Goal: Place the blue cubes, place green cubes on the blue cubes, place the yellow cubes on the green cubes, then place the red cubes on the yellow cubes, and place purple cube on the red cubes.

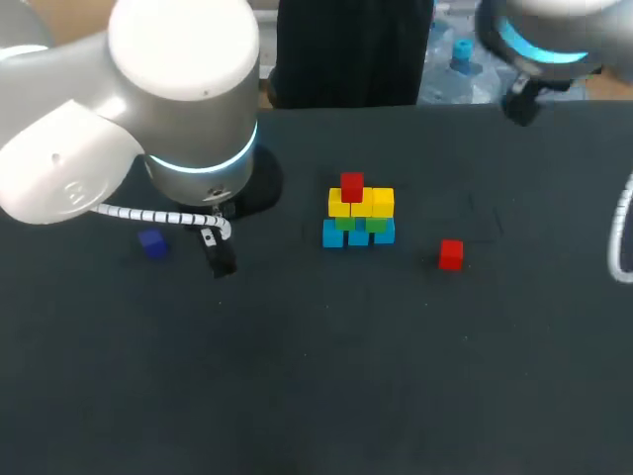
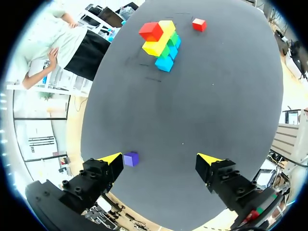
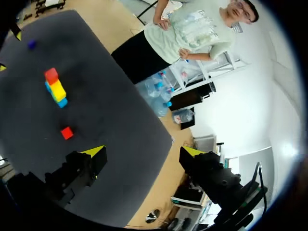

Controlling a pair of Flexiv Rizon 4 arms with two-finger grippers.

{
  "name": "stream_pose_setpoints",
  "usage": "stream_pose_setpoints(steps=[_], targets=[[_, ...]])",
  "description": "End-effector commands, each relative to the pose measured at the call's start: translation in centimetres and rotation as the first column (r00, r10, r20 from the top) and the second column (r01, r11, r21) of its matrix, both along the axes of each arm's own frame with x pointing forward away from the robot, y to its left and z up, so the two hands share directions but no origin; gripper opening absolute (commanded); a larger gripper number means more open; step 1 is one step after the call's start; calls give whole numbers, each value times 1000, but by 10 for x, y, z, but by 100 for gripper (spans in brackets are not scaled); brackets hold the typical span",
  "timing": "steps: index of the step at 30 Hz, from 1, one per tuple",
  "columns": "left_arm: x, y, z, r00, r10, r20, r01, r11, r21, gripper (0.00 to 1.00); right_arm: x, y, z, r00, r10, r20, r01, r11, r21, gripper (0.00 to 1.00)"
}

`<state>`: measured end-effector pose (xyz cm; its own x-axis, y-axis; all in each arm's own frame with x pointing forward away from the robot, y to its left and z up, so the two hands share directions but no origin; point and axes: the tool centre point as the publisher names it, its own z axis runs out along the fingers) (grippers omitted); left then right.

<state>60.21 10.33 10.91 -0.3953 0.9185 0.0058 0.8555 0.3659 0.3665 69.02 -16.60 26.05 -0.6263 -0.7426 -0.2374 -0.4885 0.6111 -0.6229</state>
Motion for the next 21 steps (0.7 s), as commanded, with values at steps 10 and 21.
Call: stream_pose_setpoints(steps=[10,21], targets=[[0,2,0,1000,-3,-1,3,1000,-3,100,-84,-19,-42,925,358,-124,-296,887,354,100],[0,2,0,1000,-3,-1,3,1000,-3,100,-70,4,-106,859,435,-270,-424,900,104,100]])
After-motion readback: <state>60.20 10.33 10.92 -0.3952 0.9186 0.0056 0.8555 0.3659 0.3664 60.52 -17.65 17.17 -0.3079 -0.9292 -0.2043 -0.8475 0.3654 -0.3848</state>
